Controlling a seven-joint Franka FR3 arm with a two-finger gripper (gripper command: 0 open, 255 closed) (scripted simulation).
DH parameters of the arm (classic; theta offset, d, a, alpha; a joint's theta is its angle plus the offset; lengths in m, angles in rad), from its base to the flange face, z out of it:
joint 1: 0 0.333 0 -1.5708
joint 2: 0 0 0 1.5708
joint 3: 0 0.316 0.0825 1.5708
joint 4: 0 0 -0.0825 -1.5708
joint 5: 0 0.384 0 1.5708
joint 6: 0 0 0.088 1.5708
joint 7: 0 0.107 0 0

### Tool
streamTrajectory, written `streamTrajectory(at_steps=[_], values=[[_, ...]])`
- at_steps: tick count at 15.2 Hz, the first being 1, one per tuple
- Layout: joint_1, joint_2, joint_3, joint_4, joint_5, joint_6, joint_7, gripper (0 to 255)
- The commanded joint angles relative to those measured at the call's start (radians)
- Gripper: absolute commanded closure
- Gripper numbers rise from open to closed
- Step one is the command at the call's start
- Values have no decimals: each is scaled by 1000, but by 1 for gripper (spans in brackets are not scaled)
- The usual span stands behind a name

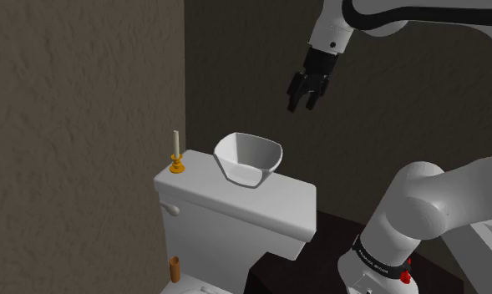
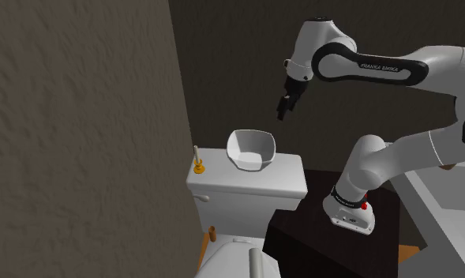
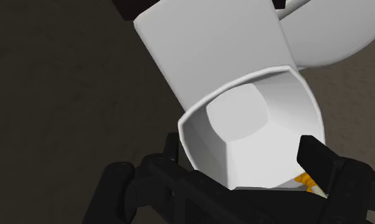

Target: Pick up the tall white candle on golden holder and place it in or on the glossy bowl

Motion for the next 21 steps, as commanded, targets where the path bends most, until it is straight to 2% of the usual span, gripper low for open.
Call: streamTrajectory(at_steps=[1, 8, 13, 17, 21], values=[[0, 0, 0, 0, 0, 0, 0, 0], [7, 110, 161, -55, 37, 243, 188, 0], [-13, 241, 283, -39, 21, 409, 336, 0], [-51, 371, 387, 7, -37, 525, 475, 0], [-108, 521, 495, 82, -154, 614, 647, 0]])
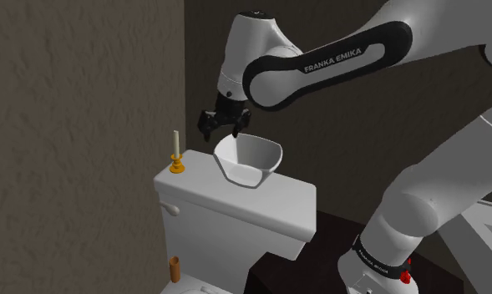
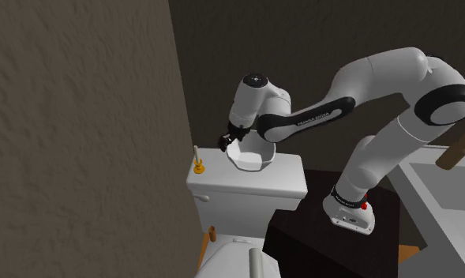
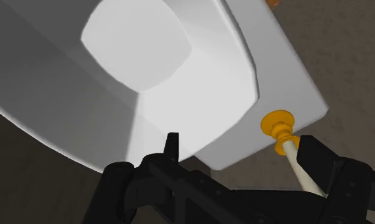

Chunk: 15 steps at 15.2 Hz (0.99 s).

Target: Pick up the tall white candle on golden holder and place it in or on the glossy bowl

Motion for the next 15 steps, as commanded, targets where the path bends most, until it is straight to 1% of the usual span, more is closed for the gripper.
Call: streamTrajectory(at_steps=[1, 4, 6, 8, 10, 11, 15], values=[[-29, 76, 53, 50, -74, 30, 96, 0], [-67, 211, 123, 134, -228, 56, 260, 0], [-74, 309, 154, 202, -350, 53, 377, 0], [-56, 410, 161, 279, -471, 35, 486, 0], [-17, 508, 148, 362, -578, 6, 579, 0], [0, 537, 139, 389, -607, -3, 603, 0], [9, 580, 119, 394, -649, 22, 627, 0]])
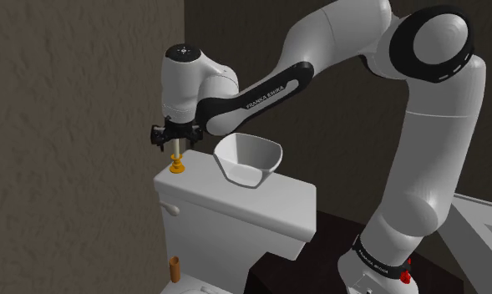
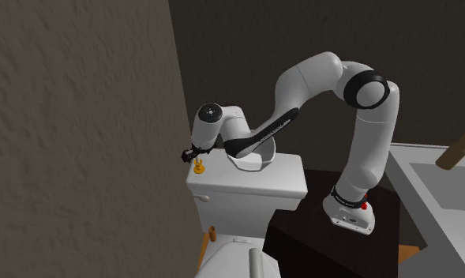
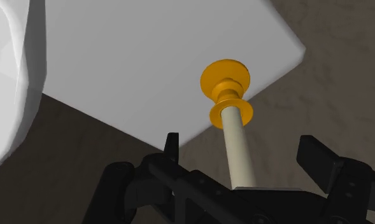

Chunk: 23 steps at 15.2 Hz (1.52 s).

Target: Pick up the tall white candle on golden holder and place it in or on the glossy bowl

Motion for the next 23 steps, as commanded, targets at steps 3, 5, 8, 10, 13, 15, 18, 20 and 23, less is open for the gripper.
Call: streamTrajectory(at_steps=[3, 5, 8, 10, 13, 15, 18, 20, 23], values=[[10, 50, -21, 12, -49, 23, 28, 0], [12, 56, -24, 14, -55, 27, 32, 0], [12, 56, -24, 14, -55, 27, 32, 0], [12, 56, -24, 14, -55, 27, 32, 0], [12, 56, -24, 14, -55, 27, 32, 255], [12, 56, -24, 14, -55, 27, 32, 255], [12, 56, -24, 14, -55, 27, 32, 255], [12, 56, -24, 13, -55, 27, 32, 255], [6, 42, -16, 21, -34, 11, 13, 255]])
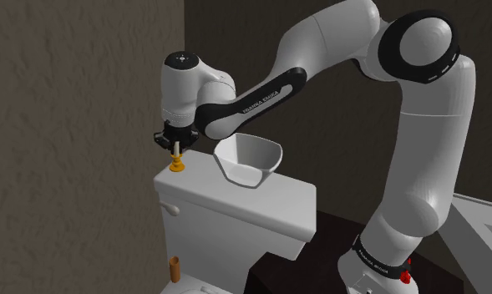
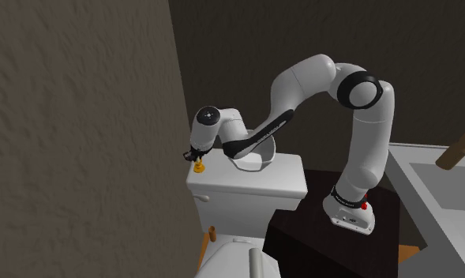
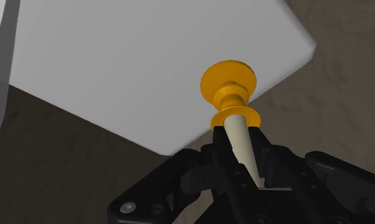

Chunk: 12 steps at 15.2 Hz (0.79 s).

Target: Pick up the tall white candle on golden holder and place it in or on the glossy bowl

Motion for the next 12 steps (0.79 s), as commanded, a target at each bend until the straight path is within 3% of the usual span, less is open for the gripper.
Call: streamTrajectory(at_steps=[1, 12], values=[[-5, -13, 7, 6, 18, -13, -16, 255], [-26, -81, 39, 67, 118, -107, -112, 255]])
